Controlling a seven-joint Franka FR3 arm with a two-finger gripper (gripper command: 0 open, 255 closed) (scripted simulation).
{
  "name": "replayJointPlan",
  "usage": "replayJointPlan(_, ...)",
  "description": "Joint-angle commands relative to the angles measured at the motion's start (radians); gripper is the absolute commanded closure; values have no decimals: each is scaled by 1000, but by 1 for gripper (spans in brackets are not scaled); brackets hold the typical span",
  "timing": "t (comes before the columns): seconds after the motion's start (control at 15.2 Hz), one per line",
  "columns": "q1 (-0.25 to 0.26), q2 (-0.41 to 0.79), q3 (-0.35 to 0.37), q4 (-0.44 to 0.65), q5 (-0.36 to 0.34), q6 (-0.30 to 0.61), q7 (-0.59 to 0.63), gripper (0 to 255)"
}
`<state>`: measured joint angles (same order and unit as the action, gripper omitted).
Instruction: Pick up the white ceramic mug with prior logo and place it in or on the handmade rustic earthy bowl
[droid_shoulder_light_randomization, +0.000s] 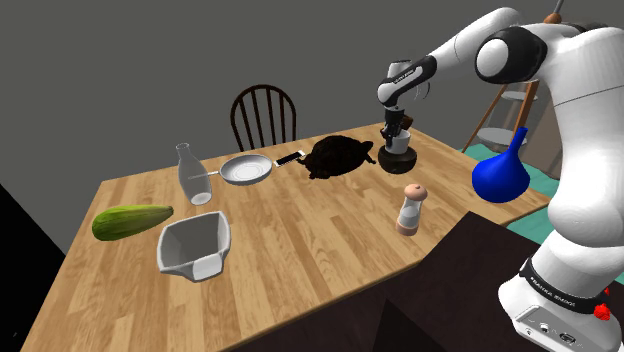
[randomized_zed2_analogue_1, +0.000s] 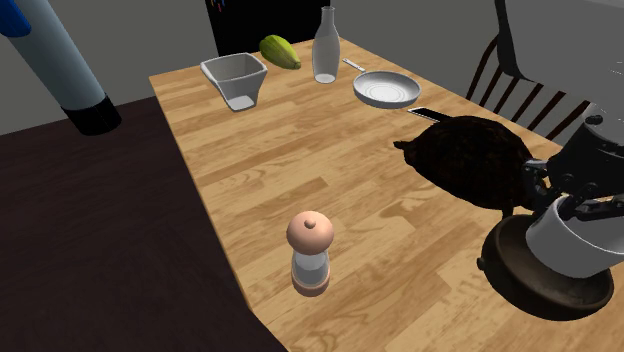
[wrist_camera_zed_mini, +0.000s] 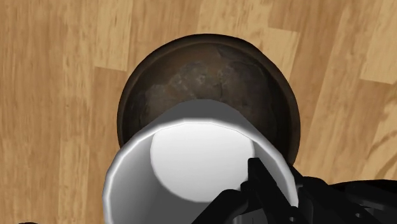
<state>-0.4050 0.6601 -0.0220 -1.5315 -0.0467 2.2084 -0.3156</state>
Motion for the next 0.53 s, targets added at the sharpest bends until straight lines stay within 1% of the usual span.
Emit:
replayJointPlan(0.0, 0, 0, 0, 0, 0, 0, 0, 0)
replayJointPlan(0.33, 0, 0, 0, 0, 0, 0, 0, 0)
replayJointPlan(0.46, 2, -36, 0, 11, 0, -47, 0, 0)
